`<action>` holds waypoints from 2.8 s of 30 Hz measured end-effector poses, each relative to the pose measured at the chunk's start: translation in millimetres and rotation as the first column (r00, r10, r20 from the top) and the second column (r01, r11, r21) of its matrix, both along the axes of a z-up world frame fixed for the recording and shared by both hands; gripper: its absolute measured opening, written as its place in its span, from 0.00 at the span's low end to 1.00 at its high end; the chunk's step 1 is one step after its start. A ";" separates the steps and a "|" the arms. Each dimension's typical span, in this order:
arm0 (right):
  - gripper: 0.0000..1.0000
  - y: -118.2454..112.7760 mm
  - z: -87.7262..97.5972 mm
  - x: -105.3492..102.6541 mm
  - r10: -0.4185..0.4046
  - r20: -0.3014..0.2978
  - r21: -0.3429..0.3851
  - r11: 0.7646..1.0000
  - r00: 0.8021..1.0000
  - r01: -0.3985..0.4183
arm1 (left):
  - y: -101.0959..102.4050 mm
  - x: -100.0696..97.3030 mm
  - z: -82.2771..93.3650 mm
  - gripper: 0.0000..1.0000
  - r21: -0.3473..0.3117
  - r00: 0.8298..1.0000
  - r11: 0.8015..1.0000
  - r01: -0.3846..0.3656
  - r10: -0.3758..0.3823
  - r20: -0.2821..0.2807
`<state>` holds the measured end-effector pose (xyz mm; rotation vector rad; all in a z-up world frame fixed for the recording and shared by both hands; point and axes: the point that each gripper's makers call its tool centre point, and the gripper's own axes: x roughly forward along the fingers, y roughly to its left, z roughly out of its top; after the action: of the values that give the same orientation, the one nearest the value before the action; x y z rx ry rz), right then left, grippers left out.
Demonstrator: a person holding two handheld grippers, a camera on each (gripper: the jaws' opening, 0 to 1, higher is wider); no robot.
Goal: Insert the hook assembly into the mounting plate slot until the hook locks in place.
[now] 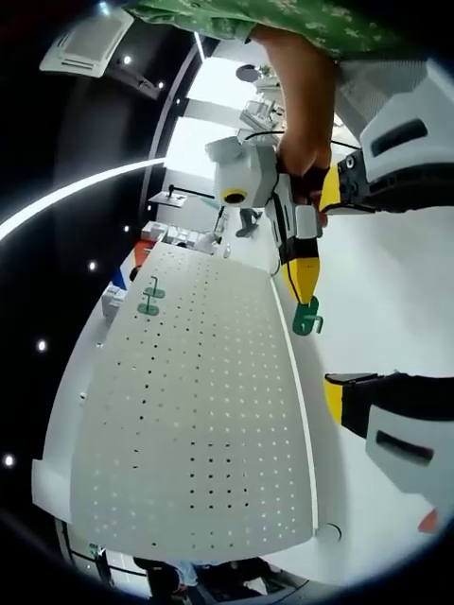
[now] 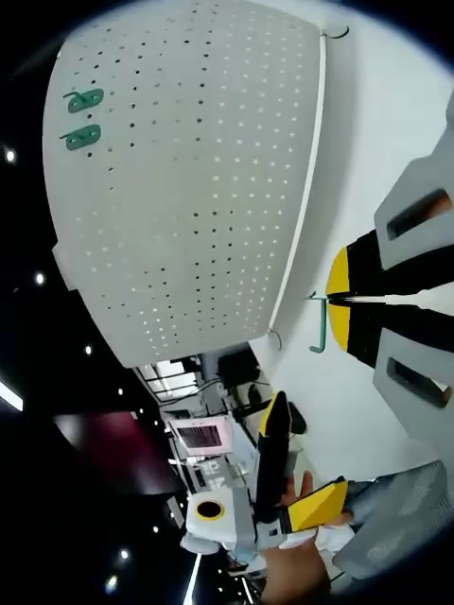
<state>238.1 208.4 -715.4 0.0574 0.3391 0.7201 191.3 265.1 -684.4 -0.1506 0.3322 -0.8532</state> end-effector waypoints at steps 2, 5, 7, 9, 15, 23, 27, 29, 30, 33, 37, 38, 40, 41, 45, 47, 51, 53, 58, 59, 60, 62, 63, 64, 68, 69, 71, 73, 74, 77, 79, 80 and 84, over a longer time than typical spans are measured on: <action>0.00 -0.7 3.7 -1.1 -0.003 0.007 0.005 1.000 1.000 0.003 | -1.5 2.3 0.3 0.68 -0.012 1.000 1.000 -0.001 0.001 -0.006; 0.00 -1.4 8.2 -2.9 -0.007 0.015 0.015 1.000 1.000 0.007 | -3.5 5.9 0.4 0.67 -0.029 1.000 1.000 -0.004 0.004 -0.013; 0.00 -1.6 10.9 -4.8 -0.009 0.021 0.019 1.000 1.000 0.009 | -4.3 8.7 0.6 0.66 -0.047 1.000 0.999 -0.009 0.008 -0.025; 0.00 -2.2 12.2 -5.4 -0.011 0.022 0.023 1.000 1.000 0.010 | -4.5 10.9 0.1 0.65 -0.059 0.999 0.998 -0.015 0.013 -0.034; 0.00 -3.9 17.9 -8.0 -0.018 0.031 0.035 0.999 0.999 0.017 | -8.0 12.6 -3.1 0.63 -0.082 0.998 0.996 -0.017 0.012 -0.061; 0.00 -2.2 22.5 -12.1 -0.018 0.038 0.049 0.999 0.999 0.016 | -9.2 16.6 -0.7 0.54 -0.150 0.995 0.988 -0.040 0.025 -0.096; 0.00 -0.6 24.5 -13.6 -0.015 0.042 0.055 0.998 0.999 0.013 | -10.2 17.8 1.2 0.51 -0.169 0.994 0.985 -0.045 0.027 -0.104; 0.00 -0.1 25.7 -13.9 -0.015 0.045 0.057 0.998 0.999 0.013 | -10.8 17.8 0.8 0.47 -0.173 0.993 0.984 -0.046 0.027 -0.111; 0.00 0.3 26.3 -14.2 -0.015 0.046 0.060 0.998 0.999 0.012 | -10.9 17.6 0.4 0.45 -0.179 0.992 0.983 -0.049 0.027 -0.120; 0.00 1.1 27.4 -15.1 -0.013 0.046 0.065 0.998 0.999 0.010 | -11.4 16.4 -0.5 0.38 -0.193 0.990 0.980 -0.050 0.023 -0.140; 0.00 2.4 27.6 -17.0 -0.009 0.047 0.067 0.998 0.999 0.006 | -11.7 15.9 -1.3 0.33 -0.199 0.988 0.979 -0.052 0.021 -0.151; 0.00 2.7 27.9 -17.3 -0.008 0.048 0.068 0.998 0.999 0.005 | -11.9 15.3 -1.8 0.30 -0.203 0.987 0.978 -0.051 0.018 -0.159; 0.00 3.3 28.0 -17.8 -0.007 0.048 0.069 0.998 0.999 0.004 | -12.6 14.0 -2.3 0.24 -0.210 0.986 0.977 -0.047 0.012 -0.169; 0.00 3.6 28.0 -18.0 -0.007 0.048 0.070 0.998 0.999 0.003 | -12.6 13.8 -2.6 0.22 -0.211 0.986 0.976 -0.047 0.011 -0.169; 0.00 5.1 28.1 -20.2 -0.002 0.047 0.072 0.997 0.999 -0.002 | -12.6 13.6 -3.2 0.21 -0.219 0.984 0.974 -0.052 0.012 -0.179; 0.00 6.3 28.1 -21.1 0.002 0.047 0.073 0.997 0.999 -0.005 | -13.1 13.1 -3.6 0.17 -0.224 0.982 0.973 -0.051 0.008 -0.187; 0.00 8.1 27.9 -22.4 0.007 0.048 0.074 0.997 0.999 -0.011 | -13.0 13.3 -5.1 0.14 -0.229 0.980 0.972 -0.056 0.009 -0.200; 0.00 8.2 27.7 -22.8 0.008 0.047 0.076 0.997 0.999 -0.011 | -12.8 13.5 -5.5 0.14 -0.233 0.979 0.971 -0.058 0.009 -0.205; 0.00 8.3 26.7 -23.2 0.011 0.048 0.080 0.997 0.999 -0.014 | -12.8 13.7 -5.6 0.12 -0.234 0.978 0.970 -0.062 0.011 -0.211; 0.00 8.4 26.4 -23.5 0.012 0.048 0.080 0.997 0.999 -0.015 | -12.4 13.8 -5.9 0.11 -0.234 0.977 0.970 -0.063 0.013 -0.212; 0.00 8.8 26.2 -24.0 0.014 0.050 0.079 0.997 0.999 -0.018 | -11.9 14.2 -5.9 0.11 -0.236 0.977 0.970 -0.066 0.015 -0.213; 0.00 9.0 25.6 -24.3 0.015 0.050 0.078 0.997 0.999 -0.019 | -11.2 14.5 -5.9 0.10 -0.242 0.976 0.968 -0.071 0.017 -0.218; 0.00 9.2 25.3 -24.7 0.016 0.051 0.078 0.997 0.999 -0.020 | -10.8 14.9 -5.9 0.09 -0.244 0.976 0.967 -0.073 0.019 -0.218; 0.00 9.3 25.3 -24.8 0.017 0.052 0.078 0.997 0.999 -0.021 | -10.3 15.3 -5.5 0.09 -0.248 0.976 0.966 -0.076 0.021 -0.218; 0.00 10.8 24.8 -25.7 0.022 0.056 0.075 0.997 0.998 -0.026 | -9.0 16.0 -3.9 0.08 -0.257 0.975 0.963 -0.084 0.026 -0.222; 0.00 11.1 24.7 -25.9 0.023 0.056 0.076 0.997 0.998 -0.027 | -8.9 16.1 -3.7 0.08 -0.255 0.975 0.963 -0.084 0.028 -0.219; 0.00 11.3 24.5 -25.9 0.024 0.057 0.074 0.997 0.998 -0.028 | -8.8 16.2 -3.2 0.08 -0.255 0.976 0.963 -0.085 0.029 -0.216; 0.00 11.6 24.3 -26.1 0.026 0.057 0.074 0.997 0.998 -0.030 | -8.5 16.5 -2.4 0.07 -0.255 0.977 0.963 -0.087 0.032 -0.212; 0.00 11.8 24.1 -26.2 0.027 0.057 0.072 0.997 0.998 -0.031 | -8.5 16.7 -2.0 0.07 -0.254 0.977 0.963 -0.087 0.033 -0.209; 0.00 11.9 23.1 -26.3 0.028 0.055 0.069 0.997 0.998 -0.032 | -9.2 16.4 -1.2 0.07 -0.243 0.979 0.966 -0.083 0.034 -0.200; 0.00 11.9 22.6 -26.6 0.029 0.055 0.067 0.997 0.998 -0.033 | -9.4 16.8 -0.5 0.07 -0.240 0.981 0.967 -0.081 0.035 -0.193; 0.00 12.1 22.2 -26.8 0.031 0.053 0.067 0.997 0.998 -0.034 | -9.2 17.4 -0.1 0.06 -0.237 0.982 0.968 -0.081 0.037 -0.187; 0.00 13.6 19.6 -27.6 0.037 0.049 0.057 0.998 0.998 -0.040 | -10.2 17.4 4.0 0.04 -0.234 0.985 0.969 -0.076 0.036 -0.170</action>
<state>210.5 221.9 -695.8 0.0880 0.2739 0.7683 208.7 254.9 -680.4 -0.4558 0.3774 -0.8250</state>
